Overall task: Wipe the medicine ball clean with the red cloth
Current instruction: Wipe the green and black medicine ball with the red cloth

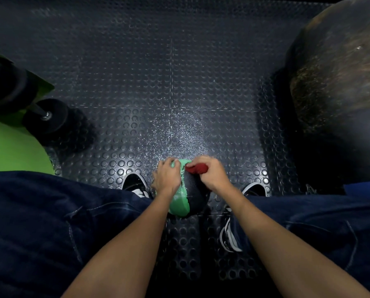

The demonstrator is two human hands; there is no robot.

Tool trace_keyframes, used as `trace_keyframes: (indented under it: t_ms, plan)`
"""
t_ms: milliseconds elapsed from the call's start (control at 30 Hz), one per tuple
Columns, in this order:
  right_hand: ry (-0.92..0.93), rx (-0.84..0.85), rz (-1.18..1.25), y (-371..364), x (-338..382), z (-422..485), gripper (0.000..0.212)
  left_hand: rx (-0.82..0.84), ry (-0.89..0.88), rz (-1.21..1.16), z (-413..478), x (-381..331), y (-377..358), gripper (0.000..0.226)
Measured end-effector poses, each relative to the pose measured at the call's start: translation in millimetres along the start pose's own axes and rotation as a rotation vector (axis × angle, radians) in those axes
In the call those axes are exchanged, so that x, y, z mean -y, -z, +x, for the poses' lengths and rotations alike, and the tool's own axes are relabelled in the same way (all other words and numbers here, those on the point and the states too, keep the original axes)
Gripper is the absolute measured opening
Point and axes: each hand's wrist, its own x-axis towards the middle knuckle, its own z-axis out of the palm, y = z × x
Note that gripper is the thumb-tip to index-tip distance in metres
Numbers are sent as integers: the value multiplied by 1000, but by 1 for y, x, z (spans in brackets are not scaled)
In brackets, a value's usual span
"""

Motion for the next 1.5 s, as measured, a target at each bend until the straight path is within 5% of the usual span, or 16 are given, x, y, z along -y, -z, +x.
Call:
trace_keyframes:
  t_ms: [200, 333, 500, 733, 900, 1000, 1133, 1400, 1500]
  plan:
    - [-203, -155, -5, 12, -8, 13, 49, 3, -11, 41, -1, -4, -4, 43]
    - [-160, -187, -69, -9, -11, 7, 55, -3, -17, 58, 0, -4, -8, 45]
    - [8, 0, 61, 12, 1, -7, 41, 22, -17, 76, -2, -6, -4, 43]
    - [-255, -90, -57, 17, -6, 3, 42, 31, -19, 57, -7, -13, -2, 44]
    - [-67, -90, 6, 1, -5, -13, 40, 23, -31, 8, 4, 2, 0, 47]
    - [-149, -66, 157, 23, -2, -9, 39, 26, -37, -66, 6, 8, 7, 48]
    - [-292, -67, 69, 17, 2, 6, 52, 7, 3, -102, 4, 6, 7, 48]
    - [-73, 59, 35, 6, 17, -5, 45, -28, 86, -125, 9, 6, 4, 47]
    - [-127, -56, 103, 26, 16, 1, 40, 15, 55, -124, 10, 3, 3, 51]
